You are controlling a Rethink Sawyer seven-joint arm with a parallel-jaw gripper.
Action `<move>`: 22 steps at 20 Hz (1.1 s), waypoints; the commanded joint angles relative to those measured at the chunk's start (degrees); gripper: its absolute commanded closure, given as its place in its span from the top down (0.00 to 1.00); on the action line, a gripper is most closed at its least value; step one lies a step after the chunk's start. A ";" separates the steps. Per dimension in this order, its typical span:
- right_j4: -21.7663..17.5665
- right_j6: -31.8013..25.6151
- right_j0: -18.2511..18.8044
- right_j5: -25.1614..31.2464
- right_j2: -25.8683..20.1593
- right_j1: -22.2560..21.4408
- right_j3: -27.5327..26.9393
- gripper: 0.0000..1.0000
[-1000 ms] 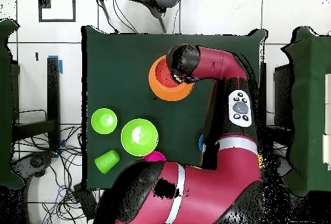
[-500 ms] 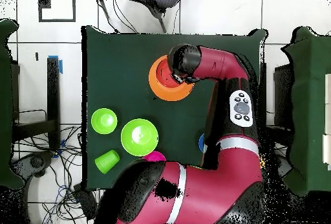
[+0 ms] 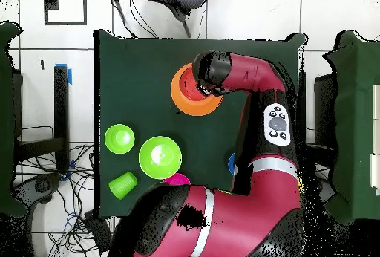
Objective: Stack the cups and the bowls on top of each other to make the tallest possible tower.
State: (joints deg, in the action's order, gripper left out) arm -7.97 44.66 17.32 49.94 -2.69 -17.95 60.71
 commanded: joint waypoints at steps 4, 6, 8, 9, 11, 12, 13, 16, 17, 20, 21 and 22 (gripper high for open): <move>-4.77 -1.18 -1.00 1.52 -2.30 -3.53 4.33 1.00; -4.43 -0.92 -1.13 2.17 -2.33 -4.19 4.59 1.00; -4.10 -0.87 -1.24 3.27 -2.42 -4.79 4.42 1.00; -3.86 -0.84 -1.14 3.56 -2.59 -4.99 4.40 1.00; -3.20 -0.63 -0.77 3.55 -3.15 -5.44 4.84 1.00; -3.00 -0.54 -0.62 3.41 -3.38 -5.57 5.10 1.00; -2.69 -0.35 -0.41 3.04 -3.68 -5.78 5.62 1.00; -2.05 0.06 -0.18 3.18 -4.24 -6.13 6.06 1.00; -1.92 0.21 -0.21 3.48 -4.29 -6.19 5.96 1.00; -2.02 0.23 -0.33 4.41 -4.23 -5.95 5.17 1.00; -2.06 -0.07 -0.21 4.76 -4.28 -5.95 4.94 1.00; -2.10 -0.37 -0.09 5.11 -4.32 -5.95 4.71 1.00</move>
State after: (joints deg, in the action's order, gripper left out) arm -7.98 44.66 17.28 49.96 -2.68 -24.28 61.82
